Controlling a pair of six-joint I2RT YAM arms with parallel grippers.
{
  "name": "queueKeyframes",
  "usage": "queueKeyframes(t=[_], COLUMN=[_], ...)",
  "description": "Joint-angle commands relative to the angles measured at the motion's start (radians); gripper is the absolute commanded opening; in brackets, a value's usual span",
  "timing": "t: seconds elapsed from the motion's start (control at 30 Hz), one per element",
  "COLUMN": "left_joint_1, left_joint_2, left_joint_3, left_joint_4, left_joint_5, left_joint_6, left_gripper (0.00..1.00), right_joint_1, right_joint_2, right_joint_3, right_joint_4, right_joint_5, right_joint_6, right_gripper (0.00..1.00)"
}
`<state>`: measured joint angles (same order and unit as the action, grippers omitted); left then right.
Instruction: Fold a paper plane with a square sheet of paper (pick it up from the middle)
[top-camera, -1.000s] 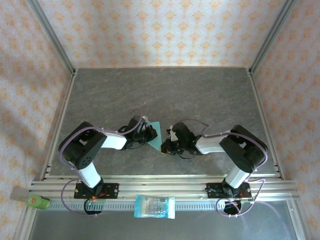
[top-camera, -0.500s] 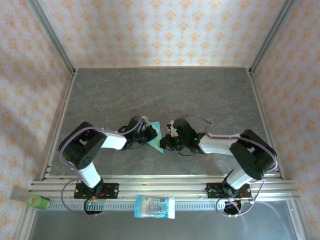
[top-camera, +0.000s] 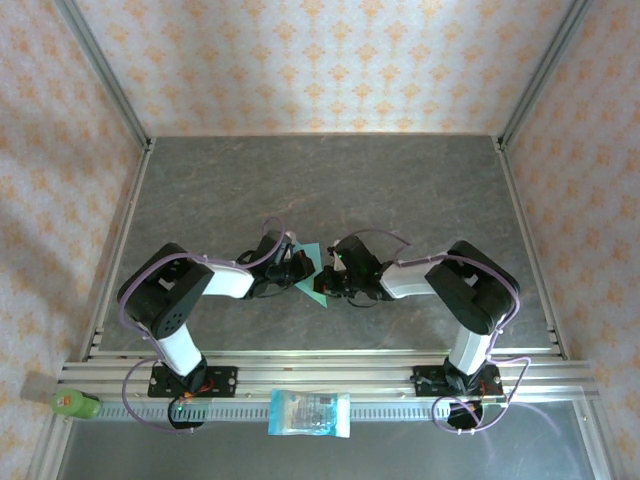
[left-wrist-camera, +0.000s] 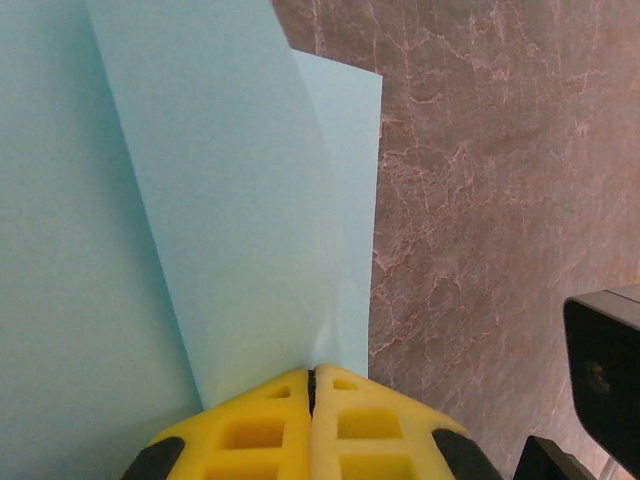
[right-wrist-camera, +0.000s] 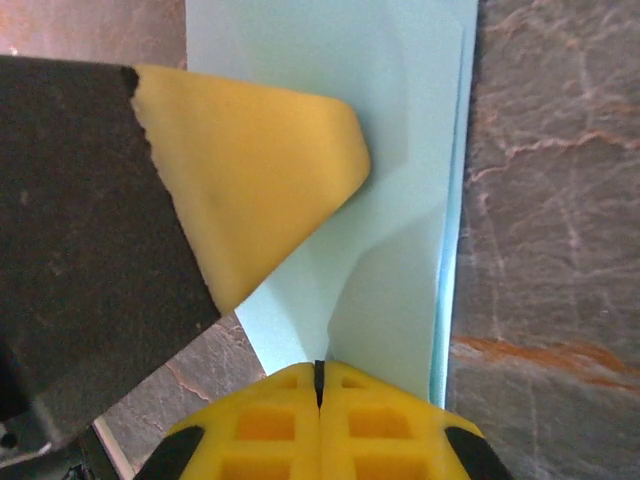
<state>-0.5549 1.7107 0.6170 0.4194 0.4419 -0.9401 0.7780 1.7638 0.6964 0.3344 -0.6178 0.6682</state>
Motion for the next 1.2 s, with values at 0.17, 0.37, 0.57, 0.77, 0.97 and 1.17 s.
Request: queueKeyframes(t=[0.17,0.37,0.57,0.77,0.97,1.17], left_joint_1=[0.004,-0.016,-0.053,-0.058,-0.049,-0.016], left_joint_2=[-0.086,-0.154,-0.127,-0.062,-0.001,0.03], left_joint_3=[0.045,-0.009,-0.032,-0.031,-0.016,0.007], left_joint_4=[-0.058,-0.026,-0.001,0.038,0.026,-0.044], left_joint_5=[0.047,0.104,0.1,0.082,0.005,-0.052], left_joint_6=[0.07,0.083,0.069,0.056,0.038,0.041], left_gripper=[0.12,0.11,0.08,0.08,0.06,0.05], right_joint_1=[-0.01,-0.035,-0.047,-0.051,-0.051,-0.05], right_joint_2=[-0.008,-0.037,-0.026,-0.025,-0.015,-0.001], right_joint_3=[-0.159,-0.182,-0.172,-0.174,-0.195,-0.221], right_joint_4=[-0.095,-0.1,-0.098,-0.096,-0.092,-0.073], right_joint_5=[-0.038,-0.051,-0.057,-0.056,-0.054,-0.048], right_joint_6=[-0.083,-0.096,-0.096,-0.093,-0.094,-0.091], right_gripper=[0.0,0.0,0.0,0.0,0.0,0.0])
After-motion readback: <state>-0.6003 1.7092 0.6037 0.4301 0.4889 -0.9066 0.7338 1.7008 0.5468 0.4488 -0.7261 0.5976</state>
